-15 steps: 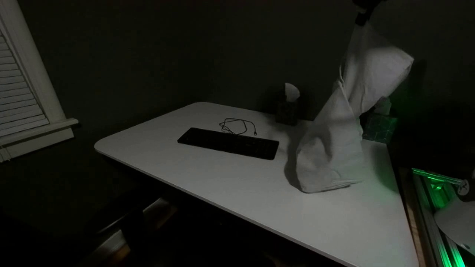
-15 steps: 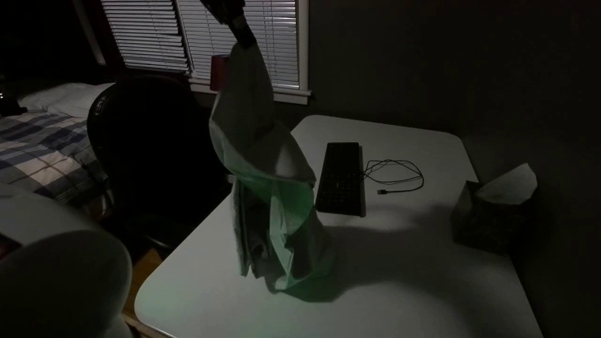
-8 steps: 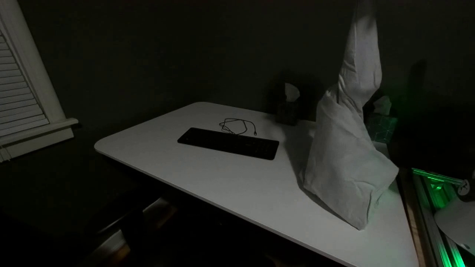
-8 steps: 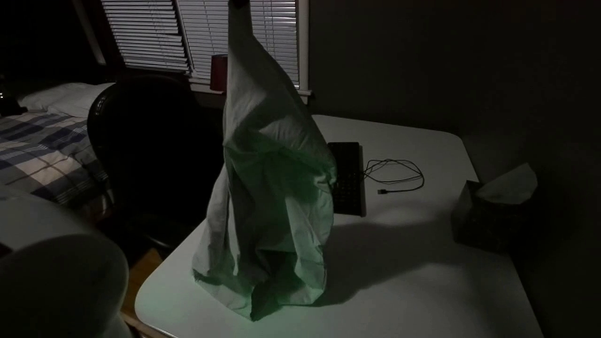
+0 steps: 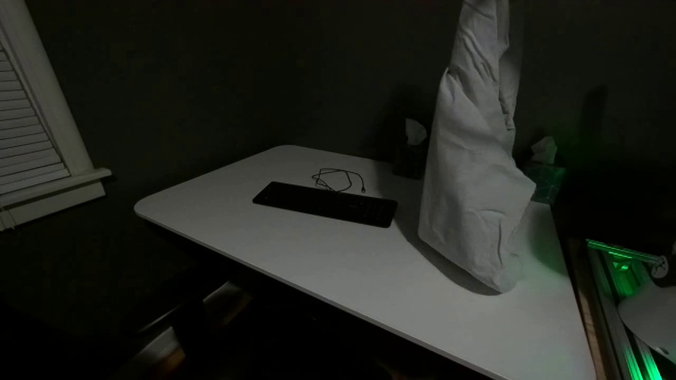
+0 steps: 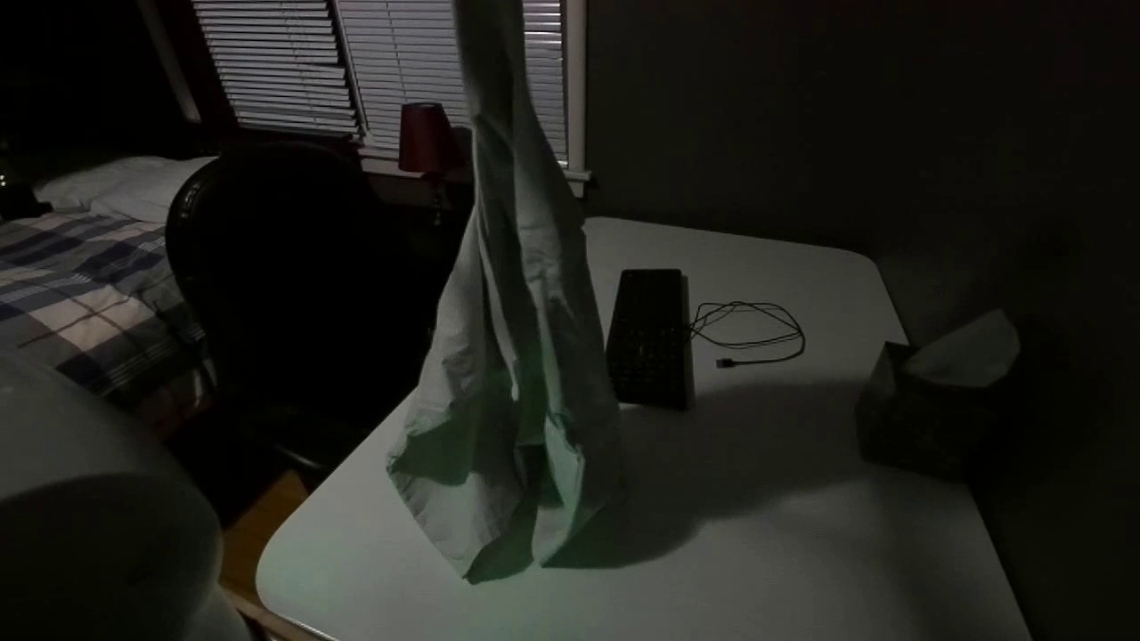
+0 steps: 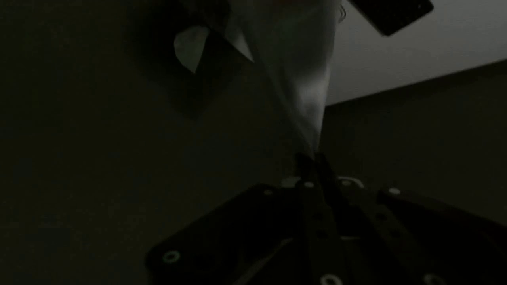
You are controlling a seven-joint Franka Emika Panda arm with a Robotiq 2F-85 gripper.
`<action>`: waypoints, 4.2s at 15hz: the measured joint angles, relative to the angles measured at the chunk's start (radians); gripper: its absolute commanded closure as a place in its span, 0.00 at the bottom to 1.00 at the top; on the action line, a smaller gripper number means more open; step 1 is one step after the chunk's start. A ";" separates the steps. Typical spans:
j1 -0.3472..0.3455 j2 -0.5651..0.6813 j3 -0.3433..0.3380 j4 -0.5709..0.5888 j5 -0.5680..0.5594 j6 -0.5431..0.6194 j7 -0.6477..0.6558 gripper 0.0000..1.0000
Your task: Use the white cloth to cover the right side of the keyboard
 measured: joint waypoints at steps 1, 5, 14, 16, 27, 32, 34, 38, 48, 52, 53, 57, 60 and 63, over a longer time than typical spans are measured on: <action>-0.013 -0.001 0.008 0.023 -0.017 0.036 -0.001 0.99; -0.076 0.003 0.030 0.092 -0.053 0.136 -0.001 0.99; -0.142 0.014 0.060 0.130 -0.035 0.137 0.011 0.99; -0.126 0.018 0.073 0.132 0.011 0.124 0.001 0.99; -0.093 0.072 0.165 0.125 0.110 0.398 0.077 0.99; -0.233 0.114 0.189 0.056 -0.047 0.824 0.263 0.99; -0.363 0.122 0.222 0.018 -0.154 0.986 0.390 0.99; -0.666 0.100 0.289 -0.010 -0.377 1.248 0.657 0.99; -1.324 -0.267 0.587 -0.018 -0.275 1.374 1.028 0.99; -1.387 -0.417 0.713 -0.167 -0.316 1.374 1.021 0.99; -1.379 -0.436 0.737 -0.209 -0.339 1.373 1.013 0.99; -1.336 -0.462 0.810 -0.357 -0.434 1.366 0.956 0.99; -1.309 -0.455 0.830 -0.453 -0.508 1.348 0.894 0.99; -1.295 -0.436 0.830 -0.522 -0.595 1.286 0.827 0.99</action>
